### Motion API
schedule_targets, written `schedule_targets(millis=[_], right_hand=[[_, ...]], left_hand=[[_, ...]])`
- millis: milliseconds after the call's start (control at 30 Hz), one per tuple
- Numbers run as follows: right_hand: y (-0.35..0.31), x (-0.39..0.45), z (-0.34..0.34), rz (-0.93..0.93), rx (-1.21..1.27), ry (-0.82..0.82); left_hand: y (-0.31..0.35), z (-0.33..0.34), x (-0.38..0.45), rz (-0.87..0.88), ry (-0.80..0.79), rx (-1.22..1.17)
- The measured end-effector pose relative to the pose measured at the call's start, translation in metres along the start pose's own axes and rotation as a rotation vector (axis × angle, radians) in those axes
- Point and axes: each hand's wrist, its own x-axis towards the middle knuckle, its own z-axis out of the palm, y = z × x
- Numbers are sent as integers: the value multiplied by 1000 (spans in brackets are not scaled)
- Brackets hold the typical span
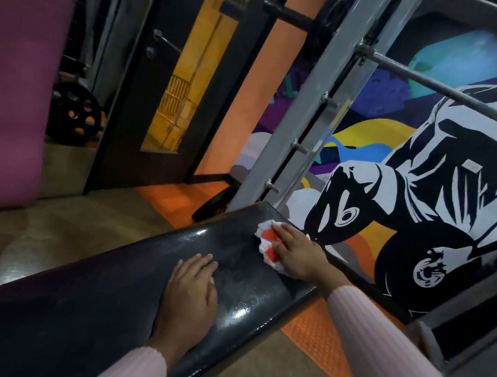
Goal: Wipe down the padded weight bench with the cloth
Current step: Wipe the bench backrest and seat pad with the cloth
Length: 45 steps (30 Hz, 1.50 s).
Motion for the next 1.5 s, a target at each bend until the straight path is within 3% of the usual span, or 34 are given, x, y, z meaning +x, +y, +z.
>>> schedule_targets(millis=[67,133,267,333,433,533,600,700,800,900,967,1067,1200,1333,1400,1500], right_hand=[[-12,18,0,131,-48,-6],[-29,28,4,130,-58,-7],[-36,10,13,-132,-105,10],[-21,-1,7,-246,5,-30],[-7,3,-4,-146,353,-74],[-22,30,1,36,106,36],[-46,42,7,102,-1,21],[-58,33,14,-54,-36,32],[-29,23,8,-273,114,-21],[-6,34,0,-133,287,-34],[-13,52,4,3,167,54],[-48,63,9,81,11,62],[-37,42,18,-267,-124,-39],[-7,39,0,-119,157,-99],[-11,56,1,-23,73,-74],[-37,71,6,37,36,-18]], left_hand=[[-1,1,0,-3,15,2],[-1,1,1,0,21,-14],[-2,1,1,-8,29,-42],[-2,1,1,-4,25,-35],[-2,2,1,4,26,-18],[-1,1,0,-4,42,-6],[0,1,-1,3,43,-7],[1,0,0,-10,18,-19],[1,-2,-1,-24,6,-30],[1,-2,0,-18,-7,-34],[1,-2,0,-15,-6,-25],[1,-3,1,-17,6,-24],[1,-3,0,-18,-5,-43],[1,-8,4,-93,-21,-167],[0,-10,7,-102,-50,-179],[-7,-17,15,22,-119,-67]])
